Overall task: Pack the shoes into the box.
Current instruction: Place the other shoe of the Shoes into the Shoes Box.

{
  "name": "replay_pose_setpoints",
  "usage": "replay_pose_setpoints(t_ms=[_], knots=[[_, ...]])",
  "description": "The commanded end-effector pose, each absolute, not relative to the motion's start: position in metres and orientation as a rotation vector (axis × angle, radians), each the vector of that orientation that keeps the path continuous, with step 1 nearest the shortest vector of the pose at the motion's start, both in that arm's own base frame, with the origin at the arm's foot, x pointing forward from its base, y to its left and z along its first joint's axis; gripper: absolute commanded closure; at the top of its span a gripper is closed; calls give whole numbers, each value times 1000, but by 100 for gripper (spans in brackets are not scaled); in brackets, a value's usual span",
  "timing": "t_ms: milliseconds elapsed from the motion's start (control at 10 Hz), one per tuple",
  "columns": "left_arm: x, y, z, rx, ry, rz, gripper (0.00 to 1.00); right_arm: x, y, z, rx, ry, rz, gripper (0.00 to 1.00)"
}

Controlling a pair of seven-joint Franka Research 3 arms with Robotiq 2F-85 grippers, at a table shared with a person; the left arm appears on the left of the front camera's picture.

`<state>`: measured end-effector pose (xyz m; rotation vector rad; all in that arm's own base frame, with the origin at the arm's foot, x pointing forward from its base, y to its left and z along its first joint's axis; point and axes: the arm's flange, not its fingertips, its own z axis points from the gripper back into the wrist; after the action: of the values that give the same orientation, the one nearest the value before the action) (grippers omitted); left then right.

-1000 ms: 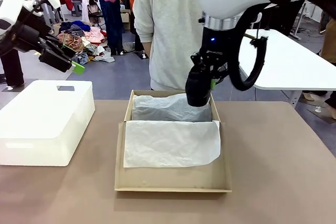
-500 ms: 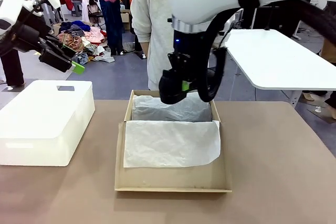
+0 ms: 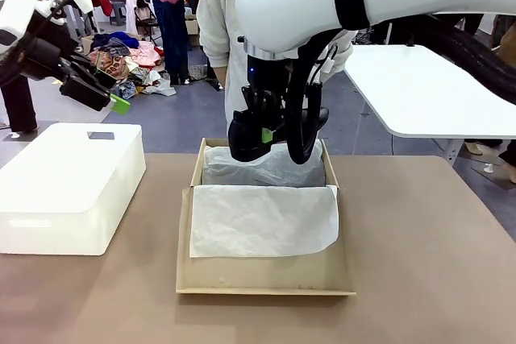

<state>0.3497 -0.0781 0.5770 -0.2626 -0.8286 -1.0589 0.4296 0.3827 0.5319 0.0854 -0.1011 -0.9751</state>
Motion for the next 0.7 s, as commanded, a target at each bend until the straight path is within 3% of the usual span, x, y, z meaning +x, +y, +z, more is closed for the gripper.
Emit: replay_pose_setpoints(t_ms=[0,300,600], knots=[[350,-77,576,-278,-838,-1075,0,424,376,539,96,-101,-975,100],[350,-77,576,-278,-838,-1075,0,431,380,534,84,-103,-981,100],[350,-77,576,-278,-838,-1075,0,415,406,538,135,-154,-1298,100]])
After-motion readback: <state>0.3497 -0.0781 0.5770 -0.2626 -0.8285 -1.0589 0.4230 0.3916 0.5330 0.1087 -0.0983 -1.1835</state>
